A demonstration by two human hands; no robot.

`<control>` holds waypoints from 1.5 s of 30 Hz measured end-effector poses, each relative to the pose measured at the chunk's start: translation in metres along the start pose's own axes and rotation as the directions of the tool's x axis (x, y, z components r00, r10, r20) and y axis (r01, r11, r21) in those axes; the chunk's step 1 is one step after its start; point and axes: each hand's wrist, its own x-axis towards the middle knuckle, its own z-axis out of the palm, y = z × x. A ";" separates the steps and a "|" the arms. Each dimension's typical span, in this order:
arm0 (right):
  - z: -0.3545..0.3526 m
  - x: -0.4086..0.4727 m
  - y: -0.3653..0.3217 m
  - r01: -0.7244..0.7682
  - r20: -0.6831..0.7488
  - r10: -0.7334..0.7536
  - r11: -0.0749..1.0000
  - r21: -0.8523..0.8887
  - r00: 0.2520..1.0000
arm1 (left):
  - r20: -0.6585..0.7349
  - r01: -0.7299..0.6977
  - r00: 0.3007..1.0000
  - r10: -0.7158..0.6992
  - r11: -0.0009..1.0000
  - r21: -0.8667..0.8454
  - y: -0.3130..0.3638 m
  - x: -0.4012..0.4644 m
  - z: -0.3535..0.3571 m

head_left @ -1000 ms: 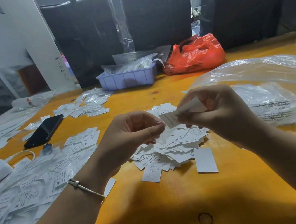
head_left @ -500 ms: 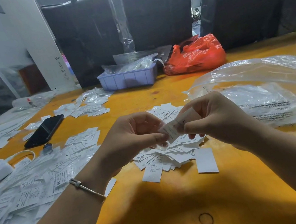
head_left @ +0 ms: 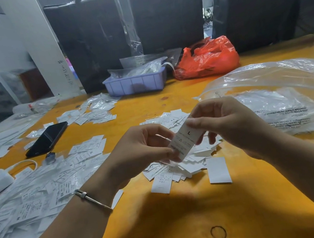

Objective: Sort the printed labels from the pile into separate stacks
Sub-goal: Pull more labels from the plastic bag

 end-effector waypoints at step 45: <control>0.019 -0.005 0.007 -0.068 -0.040 0.076 0.984 0.167 0.996 | -0.097 0.014 0.995 -0.022 0.996 -0.085 -0.003 0.003 0.007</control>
